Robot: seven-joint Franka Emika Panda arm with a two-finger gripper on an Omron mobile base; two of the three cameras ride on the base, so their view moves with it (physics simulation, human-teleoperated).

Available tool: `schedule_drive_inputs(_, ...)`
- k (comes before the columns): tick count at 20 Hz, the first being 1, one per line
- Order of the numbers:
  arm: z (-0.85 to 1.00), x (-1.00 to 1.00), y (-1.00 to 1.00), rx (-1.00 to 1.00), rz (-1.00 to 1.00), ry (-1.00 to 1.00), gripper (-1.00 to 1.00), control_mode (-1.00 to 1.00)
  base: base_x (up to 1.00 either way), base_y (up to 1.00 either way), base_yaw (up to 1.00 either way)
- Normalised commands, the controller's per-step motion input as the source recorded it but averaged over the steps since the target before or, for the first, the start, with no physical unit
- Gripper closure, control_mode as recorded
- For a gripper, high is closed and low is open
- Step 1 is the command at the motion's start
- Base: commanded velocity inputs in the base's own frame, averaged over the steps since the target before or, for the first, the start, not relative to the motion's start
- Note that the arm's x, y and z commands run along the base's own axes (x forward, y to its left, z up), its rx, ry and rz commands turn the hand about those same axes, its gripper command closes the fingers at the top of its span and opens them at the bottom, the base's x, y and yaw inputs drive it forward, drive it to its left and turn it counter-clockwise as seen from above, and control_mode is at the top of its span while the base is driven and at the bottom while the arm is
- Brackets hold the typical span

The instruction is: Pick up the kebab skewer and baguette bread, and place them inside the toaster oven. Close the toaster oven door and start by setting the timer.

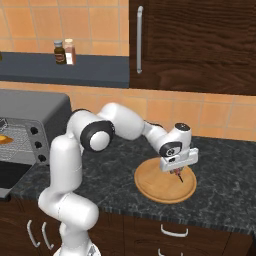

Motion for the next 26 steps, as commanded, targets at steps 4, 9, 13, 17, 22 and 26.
schedule_drive_inputs(4,0.21,-0.25,0.01,-0.02,0.00,0.00,1.00,-1.00,0.00,0.00,0.00)
schedule_drive_inputs(9,0.68,-0.59,0.33,-0.04,0.01,-0.01,1.00,-1.00,0.00,0.00,0.00)
schedule_drive_inputs(13,0.74,-0.73,0.69,-0.06,0.03,0.00,1.00,-1.00,0.00,0.00,0.00)
schedule_drive_inputs(17,0.39,-0.64,1.00,-0.10,0.04,0.00,1.00,-1.00,0.00,0.00,0.00)
schedule_drive_inputs(22,0.60,-0.46,1.00,0.00,0.04,0.00,1.00,-1.00,0.00,0.00,0.00)
schedule_drive_inputs(26,0.78,-0.32,0.86,0.00,0.06,0.00,1.00,-1.00,0.00,0.00,0.00)
